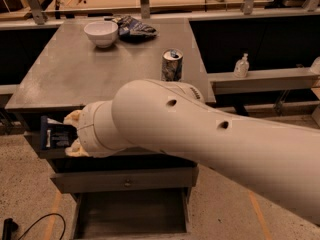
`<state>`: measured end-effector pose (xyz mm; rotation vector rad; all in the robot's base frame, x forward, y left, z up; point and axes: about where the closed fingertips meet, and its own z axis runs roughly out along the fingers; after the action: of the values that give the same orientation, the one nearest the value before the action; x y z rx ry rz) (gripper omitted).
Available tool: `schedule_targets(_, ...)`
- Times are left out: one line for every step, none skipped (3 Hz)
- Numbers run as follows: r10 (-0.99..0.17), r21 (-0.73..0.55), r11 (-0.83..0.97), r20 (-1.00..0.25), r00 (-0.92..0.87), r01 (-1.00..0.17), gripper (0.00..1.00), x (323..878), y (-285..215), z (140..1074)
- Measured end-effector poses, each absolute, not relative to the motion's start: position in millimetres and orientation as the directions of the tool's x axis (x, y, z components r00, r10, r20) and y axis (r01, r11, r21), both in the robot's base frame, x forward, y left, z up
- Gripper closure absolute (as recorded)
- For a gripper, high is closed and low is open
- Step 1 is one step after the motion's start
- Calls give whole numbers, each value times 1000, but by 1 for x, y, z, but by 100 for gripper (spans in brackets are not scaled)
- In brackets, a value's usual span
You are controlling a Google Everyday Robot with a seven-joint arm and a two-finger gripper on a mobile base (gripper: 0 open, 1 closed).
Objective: Place rxbar blueberry into bottom drawer
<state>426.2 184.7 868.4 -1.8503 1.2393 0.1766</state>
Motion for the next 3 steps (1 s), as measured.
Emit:
schedule_targets(-718, -546, 49, -602, 350, -837, 100, 442, 128, 837)
schedule_targets(-734, -446, 229, -663, 147, -865, 100, 458, 46, 786)
schedule_targets(-730, -322, 314, -684, -10, -893, 100, 466, -8, 737)
